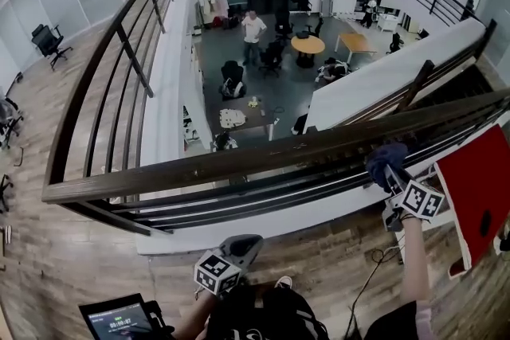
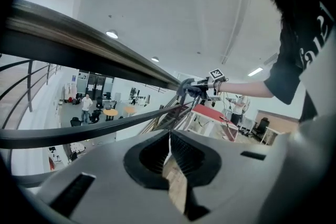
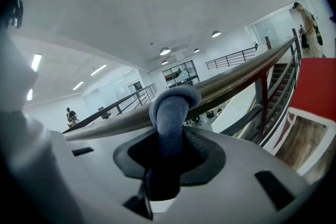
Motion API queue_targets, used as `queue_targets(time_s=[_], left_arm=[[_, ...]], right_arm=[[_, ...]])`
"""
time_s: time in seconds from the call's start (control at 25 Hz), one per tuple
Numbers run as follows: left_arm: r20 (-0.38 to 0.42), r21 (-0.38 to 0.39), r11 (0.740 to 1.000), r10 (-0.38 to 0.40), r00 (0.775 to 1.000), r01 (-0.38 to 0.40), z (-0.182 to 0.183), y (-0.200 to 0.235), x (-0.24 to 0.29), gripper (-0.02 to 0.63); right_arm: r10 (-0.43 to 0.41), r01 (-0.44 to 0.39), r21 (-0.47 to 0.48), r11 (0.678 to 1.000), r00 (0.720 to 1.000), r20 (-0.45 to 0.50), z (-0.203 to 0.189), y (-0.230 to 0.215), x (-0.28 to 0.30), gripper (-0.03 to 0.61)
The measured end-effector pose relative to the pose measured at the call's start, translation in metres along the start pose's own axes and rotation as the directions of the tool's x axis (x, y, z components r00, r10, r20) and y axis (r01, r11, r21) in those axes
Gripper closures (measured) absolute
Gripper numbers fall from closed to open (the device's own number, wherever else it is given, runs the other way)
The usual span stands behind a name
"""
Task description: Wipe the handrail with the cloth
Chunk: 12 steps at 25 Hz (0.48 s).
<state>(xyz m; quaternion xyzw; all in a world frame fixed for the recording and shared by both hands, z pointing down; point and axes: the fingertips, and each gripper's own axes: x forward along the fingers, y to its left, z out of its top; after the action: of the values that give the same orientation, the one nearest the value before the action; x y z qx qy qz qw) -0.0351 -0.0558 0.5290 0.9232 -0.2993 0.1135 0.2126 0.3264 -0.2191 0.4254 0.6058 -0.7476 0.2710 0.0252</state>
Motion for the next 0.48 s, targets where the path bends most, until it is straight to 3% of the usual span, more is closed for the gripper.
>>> queue_targets(time_s=[0.28, 0.48], left_arm=[[-0.01, -0.001, 1.0, -0.001, 1.0, 0.001, -0.012, 0.053, -0.085, 0.609], [0.007, -0.01, 1.0, 0.021, 1.0, -0.021, -0.02, 0.09, -0.127, 0.609]], right_arm=[[0.1, -0.102, -0.017, 0.995, 0.989, -0.109, -0.115, 0.165, 0.036, 0.474], [0.185, -0.182, 0.032, 0.983, 0.968, -0.17, -0.182, 0.263, 0.069, 0.474]])
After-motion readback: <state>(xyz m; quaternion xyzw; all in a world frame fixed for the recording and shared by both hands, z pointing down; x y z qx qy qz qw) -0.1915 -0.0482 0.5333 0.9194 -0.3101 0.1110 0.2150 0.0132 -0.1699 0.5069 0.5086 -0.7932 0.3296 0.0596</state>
